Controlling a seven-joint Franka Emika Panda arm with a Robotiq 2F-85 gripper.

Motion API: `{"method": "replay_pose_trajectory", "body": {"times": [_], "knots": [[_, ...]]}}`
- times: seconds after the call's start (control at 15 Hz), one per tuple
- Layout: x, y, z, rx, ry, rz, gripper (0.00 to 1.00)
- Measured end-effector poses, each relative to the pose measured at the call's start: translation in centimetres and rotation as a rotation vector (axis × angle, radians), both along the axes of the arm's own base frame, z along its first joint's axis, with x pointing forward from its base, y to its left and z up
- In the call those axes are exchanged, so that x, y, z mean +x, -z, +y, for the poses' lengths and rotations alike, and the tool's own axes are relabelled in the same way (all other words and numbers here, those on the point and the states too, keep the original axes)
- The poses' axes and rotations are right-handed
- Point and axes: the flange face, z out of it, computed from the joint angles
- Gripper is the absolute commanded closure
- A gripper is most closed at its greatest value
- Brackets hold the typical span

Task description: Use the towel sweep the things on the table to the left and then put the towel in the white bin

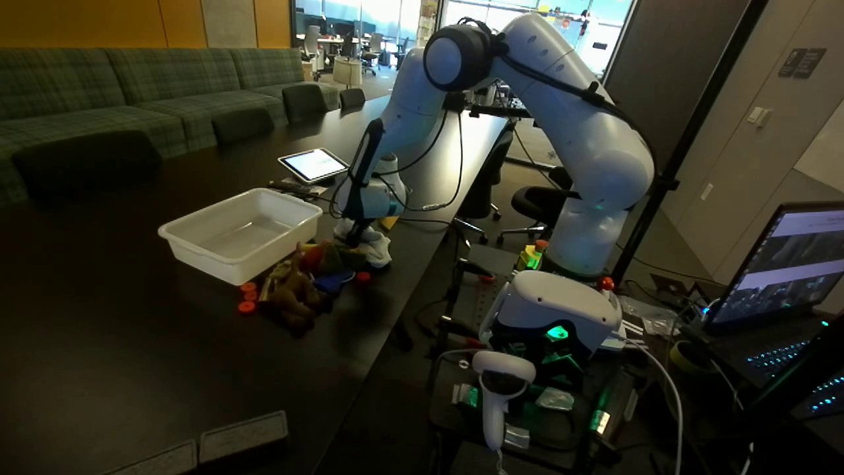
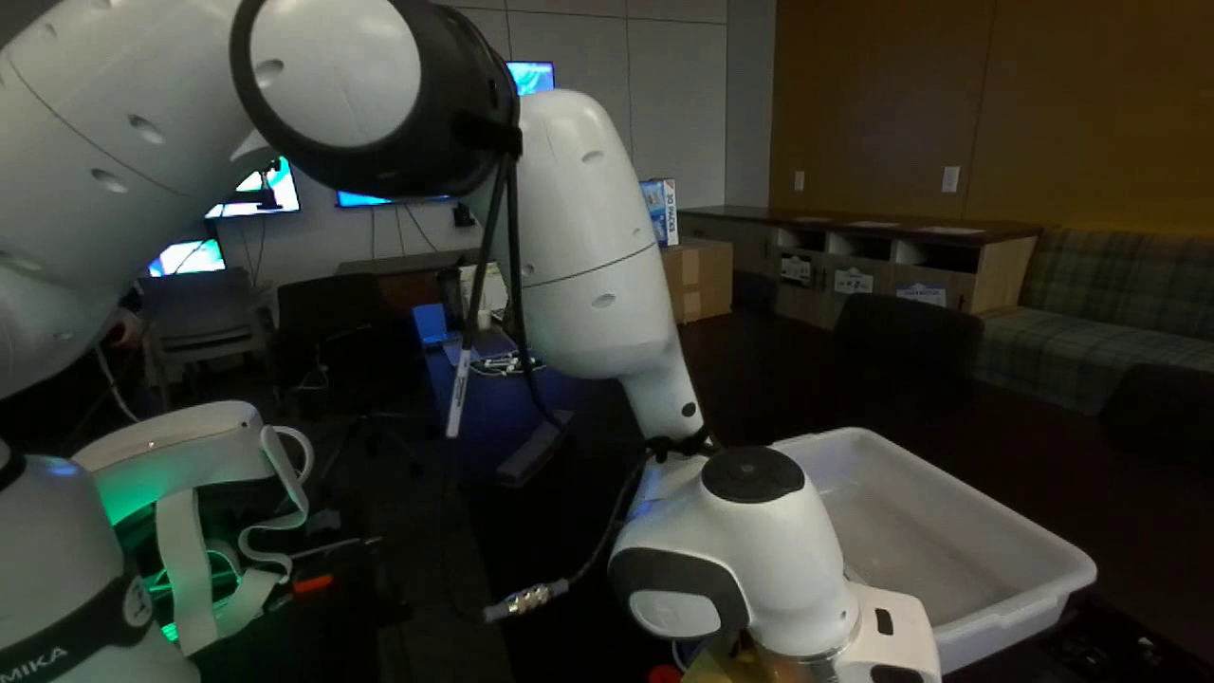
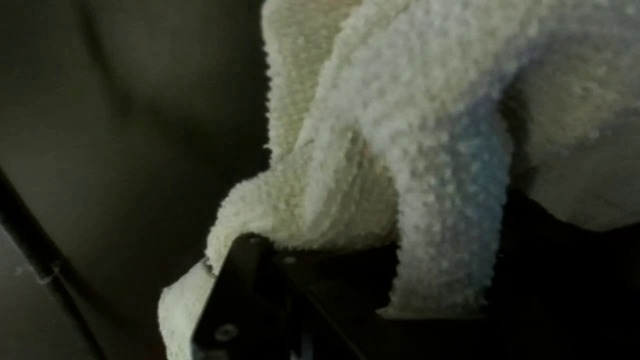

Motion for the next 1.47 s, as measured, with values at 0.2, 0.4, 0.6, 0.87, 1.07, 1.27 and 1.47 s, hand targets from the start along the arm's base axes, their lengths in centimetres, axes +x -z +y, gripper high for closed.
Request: {"method": "replay_pose_trajectory", "body": {"times": [0.2,0.4,0.6,0.87,1.07,1.27,1.47], "knots": [[1.7,0.4,2.2,0.031,0.001,-0.014,1.00],[3.2,0.3,5.8,0.084,0.029,-0.021,1.00],[4.6,0.3,11.0,0.129,0.062,-0.018,1.00],[5.9,0.2,21.0,0.186,0.064,0.006,1.00],[5.9,0.0,29.9,0.216,0.004,0.037,1.00],[5.3,-0.6,38.9,0.244,-0.074,0.068,1.00],[4.6,-1.7,47.5,0.281,-0.154,0.090,1.00]]}}
